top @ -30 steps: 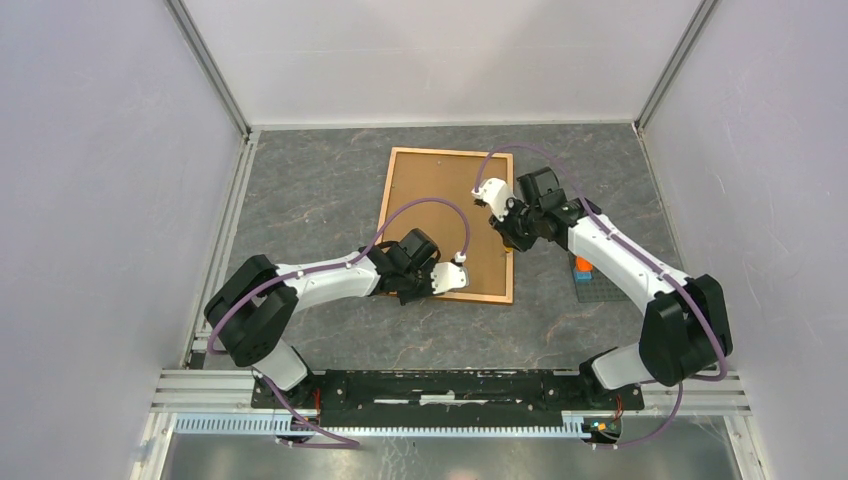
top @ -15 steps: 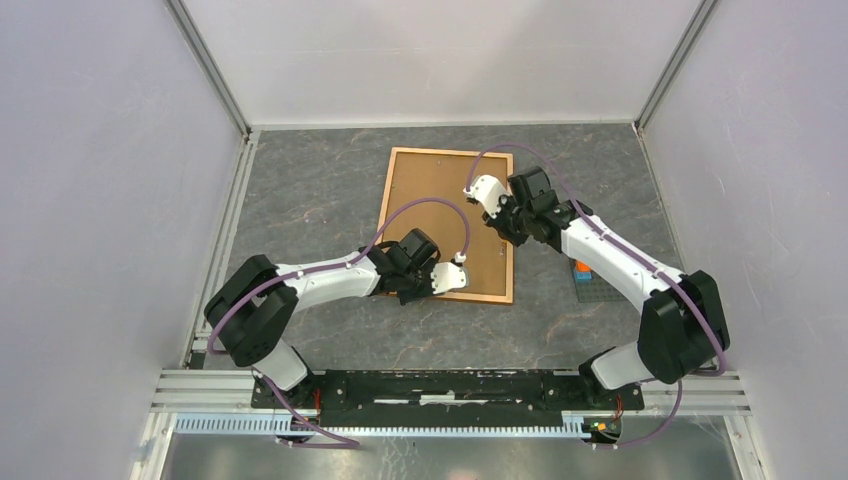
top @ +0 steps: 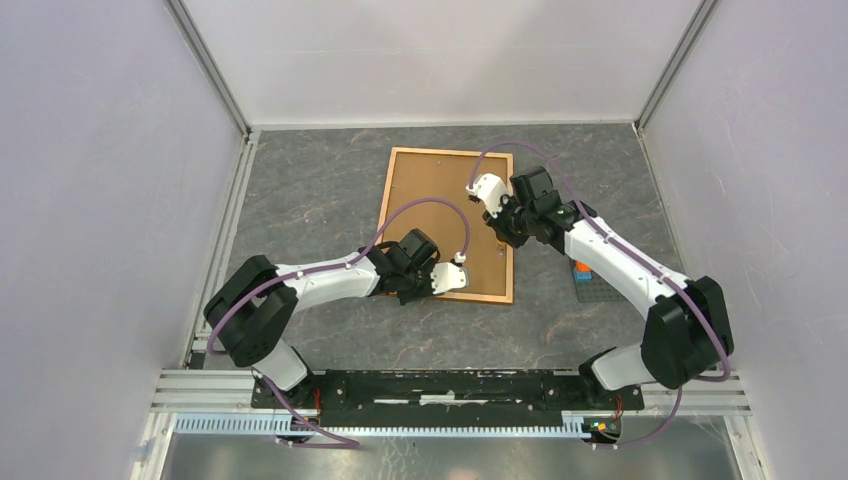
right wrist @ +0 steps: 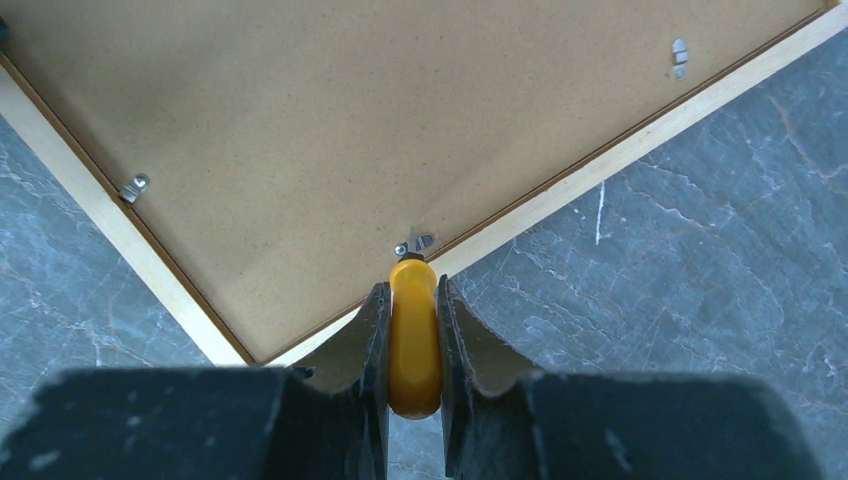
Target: Take the photo out of the frame
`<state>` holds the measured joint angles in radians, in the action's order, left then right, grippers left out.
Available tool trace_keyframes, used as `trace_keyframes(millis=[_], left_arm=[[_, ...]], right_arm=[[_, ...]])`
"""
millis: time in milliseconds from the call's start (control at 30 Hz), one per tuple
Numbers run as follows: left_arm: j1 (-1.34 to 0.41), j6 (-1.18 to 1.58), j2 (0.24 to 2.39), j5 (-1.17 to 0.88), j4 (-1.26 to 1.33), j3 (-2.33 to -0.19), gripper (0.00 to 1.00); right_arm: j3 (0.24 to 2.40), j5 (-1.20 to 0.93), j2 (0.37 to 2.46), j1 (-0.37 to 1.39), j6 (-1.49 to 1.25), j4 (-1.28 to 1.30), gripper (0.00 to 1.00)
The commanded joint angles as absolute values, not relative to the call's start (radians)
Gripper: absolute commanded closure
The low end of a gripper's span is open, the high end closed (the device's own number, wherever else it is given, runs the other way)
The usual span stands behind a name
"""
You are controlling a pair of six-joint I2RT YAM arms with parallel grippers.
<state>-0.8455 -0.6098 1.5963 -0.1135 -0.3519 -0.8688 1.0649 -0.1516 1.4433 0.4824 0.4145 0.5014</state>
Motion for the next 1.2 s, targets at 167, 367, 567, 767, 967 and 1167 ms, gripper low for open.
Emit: trace_keyframes(millis=[167,367,567,767,967,1167], left_arm=[[-0.829,-0.632,1.657,-0.106,-0.343,-0.824,0.67],[-0.831,-0.625,1.661,-0.098,-0.338,-0.825,0.67],[-0.828,-0.619,1.663,-0.093,-0.332,-0.823,0.67],[-0.829,-0.617,1.671,-0.090,-0.333,-0.828,0.67],[-0.827,-0.615,1.676,-0.088,-0.334,-0.830,0.67],[-0.825,-0.614,1.677,-0.090,-0.333,-0.830,0.67]], right_arm=[[1.020,-0.106,1.359,0.486,0.356,0.483,1.00],[0.988,-0.071,1.358,0.485,0.336,0.477,1.00],[0.954,-0.050,1.352,0.486,0.320,0.457,1.00],[0.956,-0.061,1.376,0.485,0.310,0.431,1.00],[0.979,-0.103,1.400,0.486,0.307,0.426,1.00],[0.973,-0.222,1.406,0.488,0.323,0.430,1.00]])
